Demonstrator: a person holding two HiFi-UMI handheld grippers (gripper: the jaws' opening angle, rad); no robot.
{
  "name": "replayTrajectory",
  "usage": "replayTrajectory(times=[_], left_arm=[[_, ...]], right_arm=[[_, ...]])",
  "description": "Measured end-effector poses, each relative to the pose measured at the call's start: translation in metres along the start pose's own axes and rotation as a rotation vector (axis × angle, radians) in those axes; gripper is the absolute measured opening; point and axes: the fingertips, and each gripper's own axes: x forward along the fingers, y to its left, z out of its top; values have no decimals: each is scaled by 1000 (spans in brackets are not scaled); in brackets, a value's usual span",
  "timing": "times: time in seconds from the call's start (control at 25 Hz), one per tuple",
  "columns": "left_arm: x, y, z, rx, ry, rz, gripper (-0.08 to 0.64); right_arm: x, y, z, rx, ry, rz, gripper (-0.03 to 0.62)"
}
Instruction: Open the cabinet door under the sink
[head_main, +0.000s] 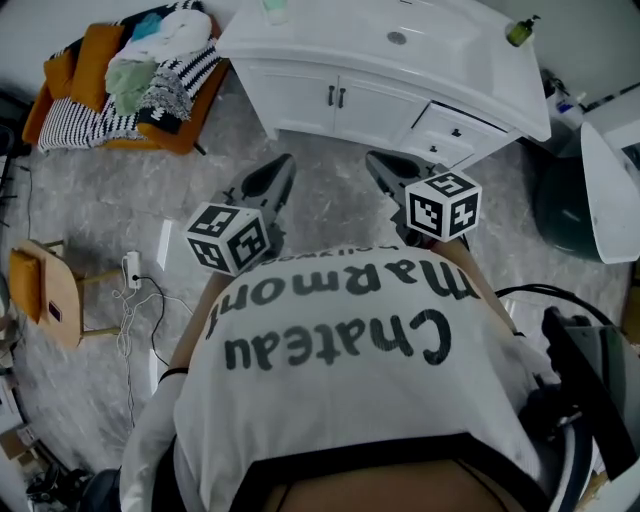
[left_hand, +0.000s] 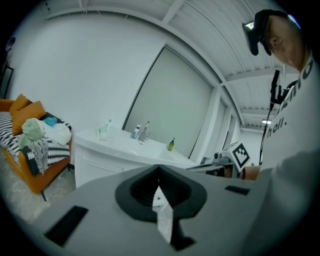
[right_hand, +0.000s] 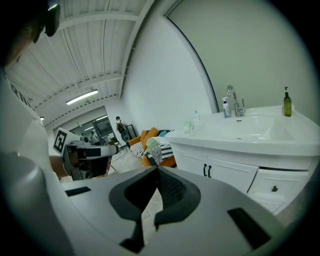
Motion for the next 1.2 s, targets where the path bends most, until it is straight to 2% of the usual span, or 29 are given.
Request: replayTrajectory(times=[0.24,0.48,0.72,0.88,1.2], left_arm=[[21,0,-1,-10,-11,23,9],[35,-1,-4,-24,16,27,9],[44,-5,-11,-24,72,18,9],[54,-3,-16,-72,91,21,9],[65,13,-14,-75,110,17,9]], right_arm=[[5,-23,2,-5,6,21,8],[4,-33,0,25,4,33,8],[6,-38,-9,115,-11,42,8],[10,-40,-15,117,2,47,8],[23,-52,-11,147,-9,20,8]])
